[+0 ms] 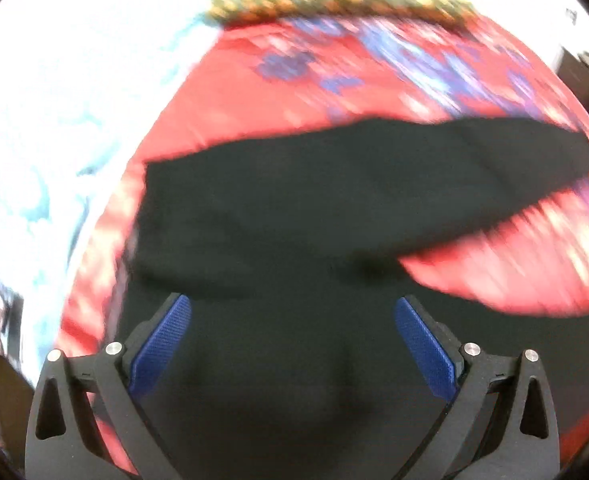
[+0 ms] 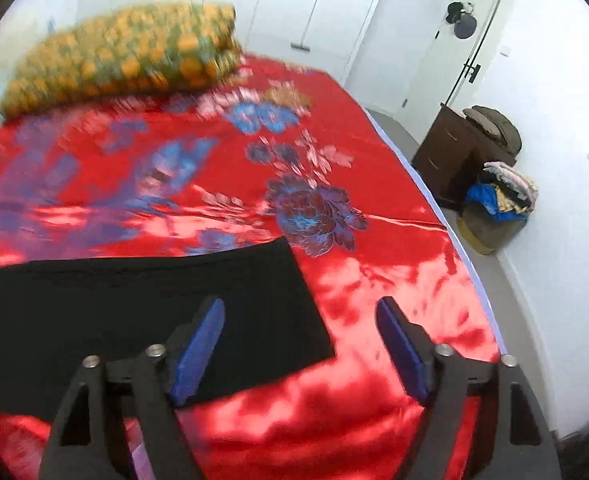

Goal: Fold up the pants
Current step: 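Move both tools down toward the waistband of the black trousers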

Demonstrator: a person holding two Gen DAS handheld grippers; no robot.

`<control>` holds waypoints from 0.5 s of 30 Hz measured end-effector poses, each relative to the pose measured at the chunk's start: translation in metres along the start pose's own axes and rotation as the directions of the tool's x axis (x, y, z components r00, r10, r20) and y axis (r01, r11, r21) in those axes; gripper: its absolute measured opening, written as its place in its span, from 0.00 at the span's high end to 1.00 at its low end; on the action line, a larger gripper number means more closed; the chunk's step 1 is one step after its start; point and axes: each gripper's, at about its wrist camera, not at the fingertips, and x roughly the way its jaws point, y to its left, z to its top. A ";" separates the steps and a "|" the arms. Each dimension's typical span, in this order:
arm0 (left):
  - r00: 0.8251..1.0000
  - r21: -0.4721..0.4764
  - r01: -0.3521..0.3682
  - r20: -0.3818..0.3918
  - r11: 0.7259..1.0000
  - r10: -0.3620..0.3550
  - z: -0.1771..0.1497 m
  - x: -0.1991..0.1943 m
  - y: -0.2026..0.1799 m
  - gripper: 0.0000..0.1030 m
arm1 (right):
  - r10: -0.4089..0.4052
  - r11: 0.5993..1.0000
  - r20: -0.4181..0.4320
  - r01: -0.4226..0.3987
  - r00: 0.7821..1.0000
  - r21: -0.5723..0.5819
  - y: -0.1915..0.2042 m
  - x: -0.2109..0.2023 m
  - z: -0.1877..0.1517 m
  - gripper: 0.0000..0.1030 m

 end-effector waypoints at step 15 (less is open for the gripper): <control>0.983 -0.112 -0.178 -0.055 0.978 0.172 -0.013 0.056 0.079 0.01 | 0.532 0.847 -0.147 -0.519 0.834 0.119 0.153 -0.221 -0.207 0.03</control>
